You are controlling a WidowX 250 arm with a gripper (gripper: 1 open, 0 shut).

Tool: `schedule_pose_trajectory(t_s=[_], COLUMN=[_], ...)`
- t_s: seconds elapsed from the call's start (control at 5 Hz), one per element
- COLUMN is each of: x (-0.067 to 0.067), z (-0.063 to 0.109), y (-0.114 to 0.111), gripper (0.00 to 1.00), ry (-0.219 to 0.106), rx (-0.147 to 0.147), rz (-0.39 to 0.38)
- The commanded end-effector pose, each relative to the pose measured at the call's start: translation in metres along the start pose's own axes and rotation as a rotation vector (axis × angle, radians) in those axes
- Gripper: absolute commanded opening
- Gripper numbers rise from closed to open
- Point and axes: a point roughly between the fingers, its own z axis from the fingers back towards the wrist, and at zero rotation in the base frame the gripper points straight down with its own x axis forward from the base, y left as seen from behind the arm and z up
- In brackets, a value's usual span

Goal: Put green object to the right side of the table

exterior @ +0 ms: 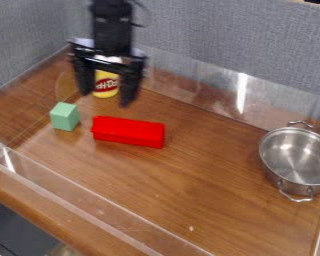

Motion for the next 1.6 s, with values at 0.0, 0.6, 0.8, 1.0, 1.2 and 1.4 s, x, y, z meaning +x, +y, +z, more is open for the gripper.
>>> schedule_pose_trajectory(t_s=[0.0, 0.6, 0.8, 1.0, 1.2, 1.4], x=[-0.004, 0.017, 0.024, 0.027, 0.028, 0.029], z=[0.018, -0.017, -0.028, -0.036, -0.042, -0.046], y=[0.029, 0.071, 0.072, 0.072, 0.071, 0.070], gripper=[1.00, 1.00, 1.00, 1.00, 1.00, 1.00], ry=[-0.106, -0.147, -0.148, -0.151, -0.148, -0.146], rx=[0.011, -0.007, -0.012, -0.020, -0.021, -0.020], rz=[0.014, 0.066, 0.070, 0.071, 0.074, 0.075])
